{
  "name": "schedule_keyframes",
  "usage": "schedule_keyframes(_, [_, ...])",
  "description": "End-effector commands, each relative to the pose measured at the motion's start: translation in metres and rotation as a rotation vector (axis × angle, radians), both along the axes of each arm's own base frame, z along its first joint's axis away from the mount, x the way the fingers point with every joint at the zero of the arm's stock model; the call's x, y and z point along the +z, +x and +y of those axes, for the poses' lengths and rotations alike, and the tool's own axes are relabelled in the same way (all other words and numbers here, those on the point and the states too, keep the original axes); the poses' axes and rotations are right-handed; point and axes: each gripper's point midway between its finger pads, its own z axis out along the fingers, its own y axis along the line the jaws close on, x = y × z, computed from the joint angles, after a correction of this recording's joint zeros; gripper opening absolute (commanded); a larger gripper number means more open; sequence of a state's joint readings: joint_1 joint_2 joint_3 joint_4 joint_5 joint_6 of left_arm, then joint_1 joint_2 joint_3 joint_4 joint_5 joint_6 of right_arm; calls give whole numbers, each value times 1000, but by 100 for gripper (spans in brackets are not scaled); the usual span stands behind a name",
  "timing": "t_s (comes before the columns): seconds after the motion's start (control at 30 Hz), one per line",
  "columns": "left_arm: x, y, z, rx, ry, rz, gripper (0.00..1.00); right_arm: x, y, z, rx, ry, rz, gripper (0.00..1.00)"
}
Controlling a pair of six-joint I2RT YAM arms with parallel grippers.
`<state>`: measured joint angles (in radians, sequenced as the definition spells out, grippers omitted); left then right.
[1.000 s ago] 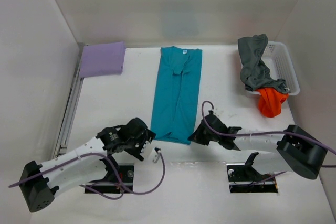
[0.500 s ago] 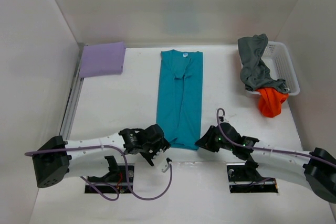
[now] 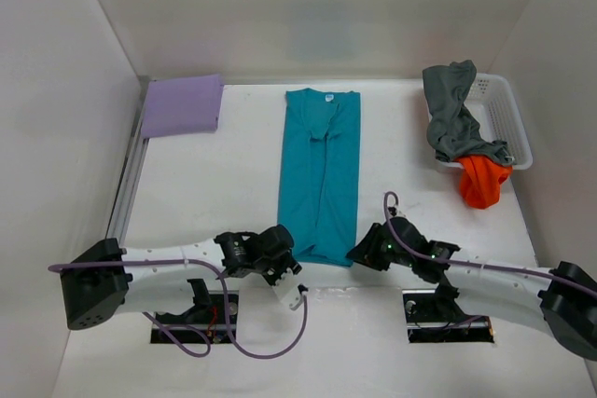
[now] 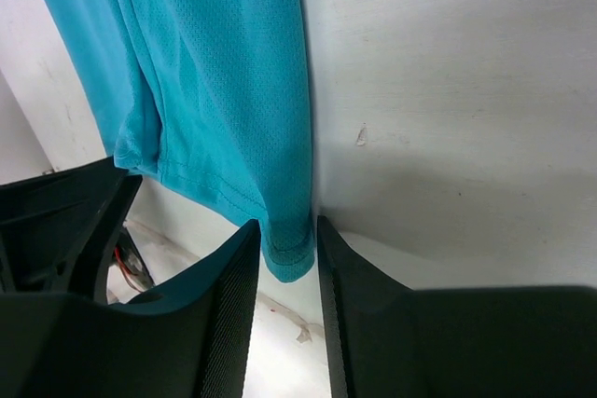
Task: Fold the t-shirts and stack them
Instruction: Rotate the tshirt 90 degrees
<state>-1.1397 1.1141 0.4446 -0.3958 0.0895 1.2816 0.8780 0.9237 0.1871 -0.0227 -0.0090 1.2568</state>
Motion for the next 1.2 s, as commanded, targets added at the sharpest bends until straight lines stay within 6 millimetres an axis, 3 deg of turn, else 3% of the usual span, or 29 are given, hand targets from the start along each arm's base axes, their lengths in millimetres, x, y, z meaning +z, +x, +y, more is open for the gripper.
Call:
schedule_keyframes(0.0, [-21, -21, 19, -9, 77, 92, 30, 4, -1, 4, 22, -14, 7, 36])
schedule_keyframes(0.17, [-13, -19, 26, -29, 119, 91, 53, 8, 0, 9, 33, -10, 0, 37])
schedule_keyframes(0.3, [-18, -20, 22, -53, 137, 92, 56, 9, 2, 11, 35, -13, -2, 37])
schedule_keyframes(0.47, [-25, -20, 21, -45, 164, 110, 41, 12, 0, 16, 47, -5, -5, 35])
schedule_keyframes(0.6, [-25, -19, 21, -29, 161, 113, 21, 13, -1, 17, 45, 9, 4, 19])
schedule_keyframes(0.7, [-18, -15, 14, -1, 128, 107, 10, 27, 2, 26, 59, 42, -14, 10])
schedule_keyframes(0.83, [5, 0, 0, 95, 59, 111, 3, 44, 8, 35, 75, 53, -35, 4])
schedule_keyframes(1.0, [53, 28, -13, 239, -69, 135, 1, 78, 14, 41, 110, 49, -79, 4])
schedule_keyframes(1.17, [96, 70, -17, 352, -160, 121, 2, 113, 47, 36, 143, -14, -157, 4])
